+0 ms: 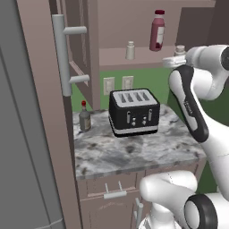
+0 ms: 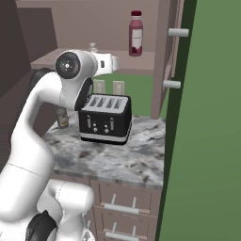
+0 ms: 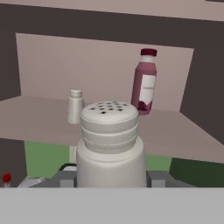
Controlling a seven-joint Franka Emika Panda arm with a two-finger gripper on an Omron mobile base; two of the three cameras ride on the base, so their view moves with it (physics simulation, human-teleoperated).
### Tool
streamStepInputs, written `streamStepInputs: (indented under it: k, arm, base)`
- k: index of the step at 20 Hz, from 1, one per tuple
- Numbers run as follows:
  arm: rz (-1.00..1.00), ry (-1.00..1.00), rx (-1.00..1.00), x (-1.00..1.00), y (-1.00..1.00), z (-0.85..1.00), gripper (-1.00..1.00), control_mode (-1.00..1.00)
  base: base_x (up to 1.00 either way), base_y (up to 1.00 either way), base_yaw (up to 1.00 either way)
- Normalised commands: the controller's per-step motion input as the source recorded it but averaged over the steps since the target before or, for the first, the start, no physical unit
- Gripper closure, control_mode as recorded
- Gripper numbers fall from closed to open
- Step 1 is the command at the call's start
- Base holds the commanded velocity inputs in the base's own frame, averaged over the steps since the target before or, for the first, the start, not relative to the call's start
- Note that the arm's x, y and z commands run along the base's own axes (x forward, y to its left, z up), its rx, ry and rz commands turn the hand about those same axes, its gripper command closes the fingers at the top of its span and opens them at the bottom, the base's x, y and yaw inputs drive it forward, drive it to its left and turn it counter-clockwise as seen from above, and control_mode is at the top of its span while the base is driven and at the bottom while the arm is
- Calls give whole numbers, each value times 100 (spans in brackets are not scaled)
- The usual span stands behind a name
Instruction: Pick the shaker and shaker from the counter and place them in the cabinet.
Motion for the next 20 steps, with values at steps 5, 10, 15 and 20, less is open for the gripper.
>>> streamStepInputs:
  k: [5,10,15,20]
  arm:
    - [0,0,0,36,-4,0,100,-100]
    - [0,0,0,34,0,0,100,-100]
    - [0,0,0,37,0,-18,100,-100]
    - [0,0,0,32,0,-28,100,-100]
  base:
    - [0,0,0]
    - [0,0,0]
    - [0,0,0]
    - [0,0,0]
